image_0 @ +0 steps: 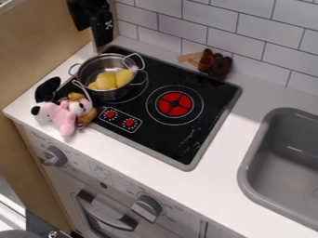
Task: Put the pink toy inside the pot
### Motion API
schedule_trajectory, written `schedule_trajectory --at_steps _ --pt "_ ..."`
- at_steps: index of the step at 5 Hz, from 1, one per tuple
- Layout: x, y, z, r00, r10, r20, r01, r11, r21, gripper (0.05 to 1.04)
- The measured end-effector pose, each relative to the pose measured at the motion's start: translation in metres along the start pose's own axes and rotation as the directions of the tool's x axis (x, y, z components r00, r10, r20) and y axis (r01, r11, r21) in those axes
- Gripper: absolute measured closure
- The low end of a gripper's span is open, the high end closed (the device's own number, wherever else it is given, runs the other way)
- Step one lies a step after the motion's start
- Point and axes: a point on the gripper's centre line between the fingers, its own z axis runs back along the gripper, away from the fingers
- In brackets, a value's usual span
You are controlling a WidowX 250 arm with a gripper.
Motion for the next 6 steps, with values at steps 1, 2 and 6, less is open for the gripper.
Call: schedule_trajectory --at_steps 1,2,6 --pt "-0.004 -0.005 -0.013 1.0 0.004 -0.025 -0.005 0.999 -0.032 0.083" --pt "-0.02 -0.013 -0.027 0.999 0.024 -0.033 -0.026 0.997 -0.072 0.083" --pt "-0.01 -0.009 -0.01 0.948 0.222 0.227 -0.187 0.968 -0.167 0.083"
